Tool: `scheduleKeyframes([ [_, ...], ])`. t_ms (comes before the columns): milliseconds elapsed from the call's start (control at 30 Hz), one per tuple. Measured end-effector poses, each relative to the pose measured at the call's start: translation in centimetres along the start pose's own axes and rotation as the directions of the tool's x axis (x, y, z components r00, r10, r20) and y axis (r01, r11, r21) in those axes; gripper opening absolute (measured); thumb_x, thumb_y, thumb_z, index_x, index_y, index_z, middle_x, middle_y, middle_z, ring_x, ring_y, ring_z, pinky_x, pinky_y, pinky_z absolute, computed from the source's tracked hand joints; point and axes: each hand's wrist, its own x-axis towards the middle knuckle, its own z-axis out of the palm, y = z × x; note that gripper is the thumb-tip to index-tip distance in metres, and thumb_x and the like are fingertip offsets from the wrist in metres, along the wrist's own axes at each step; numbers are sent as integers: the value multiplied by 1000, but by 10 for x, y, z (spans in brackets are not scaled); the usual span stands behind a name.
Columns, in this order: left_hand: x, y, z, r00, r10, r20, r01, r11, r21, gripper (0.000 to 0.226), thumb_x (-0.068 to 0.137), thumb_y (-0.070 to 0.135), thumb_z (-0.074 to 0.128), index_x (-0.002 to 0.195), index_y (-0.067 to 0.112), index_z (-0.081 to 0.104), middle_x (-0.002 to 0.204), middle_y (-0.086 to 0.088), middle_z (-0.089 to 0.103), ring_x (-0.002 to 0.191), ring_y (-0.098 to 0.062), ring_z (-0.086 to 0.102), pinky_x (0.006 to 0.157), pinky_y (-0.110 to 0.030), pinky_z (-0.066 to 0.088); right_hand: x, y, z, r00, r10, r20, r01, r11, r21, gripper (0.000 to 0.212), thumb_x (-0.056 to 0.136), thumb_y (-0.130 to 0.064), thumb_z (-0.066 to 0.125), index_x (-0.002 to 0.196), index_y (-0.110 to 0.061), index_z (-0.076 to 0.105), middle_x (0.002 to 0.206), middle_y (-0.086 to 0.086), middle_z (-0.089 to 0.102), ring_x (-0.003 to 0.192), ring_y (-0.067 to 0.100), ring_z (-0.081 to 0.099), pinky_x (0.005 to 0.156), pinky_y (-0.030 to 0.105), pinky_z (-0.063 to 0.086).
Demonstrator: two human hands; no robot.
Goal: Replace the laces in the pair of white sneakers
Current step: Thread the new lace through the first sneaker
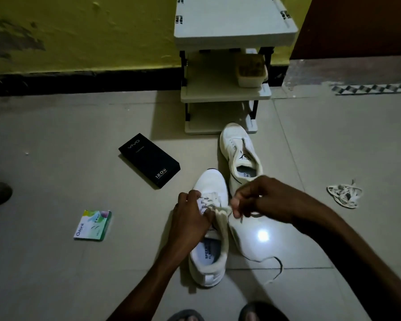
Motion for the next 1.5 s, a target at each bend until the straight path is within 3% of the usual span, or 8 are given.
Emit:
scheduleKeyframes([
  [100,3,0,-4,999,-20,31,19,1000,23,45,89,31,64,130,21,47,125,-3,46,112,-22,54,87,-25,40,3,24,27,942,216,257,4,759,-652,15,86,-30,67,95,-22,76,94,-3,73,88,11,66,82,30,53],
  [233,10,-1,-11,996,-26,87,23,999,38,45,86,30,65,128,25,49,122,1,48,106,-16,54,85,-23,39,11,35,46,841,443,311,-60,648,-759,25,92,-26,59,102,-5,70,86,6,64,78,20,62,68,30,48],
  [333,11,1,-12,995,15,101,-13,1000,-23,34,87,20,63,119,26,55,117,4,50,104,-12,56,82,-19,38,33,50,35,976,220,11,-153,716,-681,20,91,-22,55,102,-13,69,98,7,68,87,24,66,76,34,54],
  [433,11,7,-13,994,83,70,-77,994,-81,24,90,14,59,109,28,61,113,5,54,101,-8,57,81,-17,40,49,58,34,956,56,-287,-200,840,-504,17,88,-29,60,101,-20,65,98,3,68,88,22,65,75,34,54],
  [600,16,14,-13,977,202,64,-198,978,-60,20,88,17,64,102,31,66,102,9,56,89,0,56,72,-6,38,59,50,39,991,126,-47,-133,867,-481,25,91,-30,58,77,-11,65,79,5,65,82,20,63,65,30,49],
  [867,13,41,-17,931,362,37,-363,932,20,9,85,26,67,94,28,71,67,12,58,62,-4,55,63,-24,48,-5,-21,-14,974,60,-220,-74,996,-58,41,92,-41,59,58,-18,60,50,-11,54,45,-2,47,45,8,32],
  [1133,34,89,-76,922,173,-346,-311,863,-398,10,92,21,65,88,16,73,62,2,68,49,-3,60,47,-13,42,-13,9,-6,995,96,8,-81,876,-475,29,91,-44,61,73,-26,74,75,-7,70,69,3,62,70,26,49],
  [1500,6,50,-42,980,32,197,73,860,-505,16,99,21,53,103,11,64,93,-13,71,68,-14,66,62,-26,55,16,15,30,955,138,-264,-8,898,440,18,89,-14,68,79,0,73,67,12,69,59,16,64,62,27,56],
])
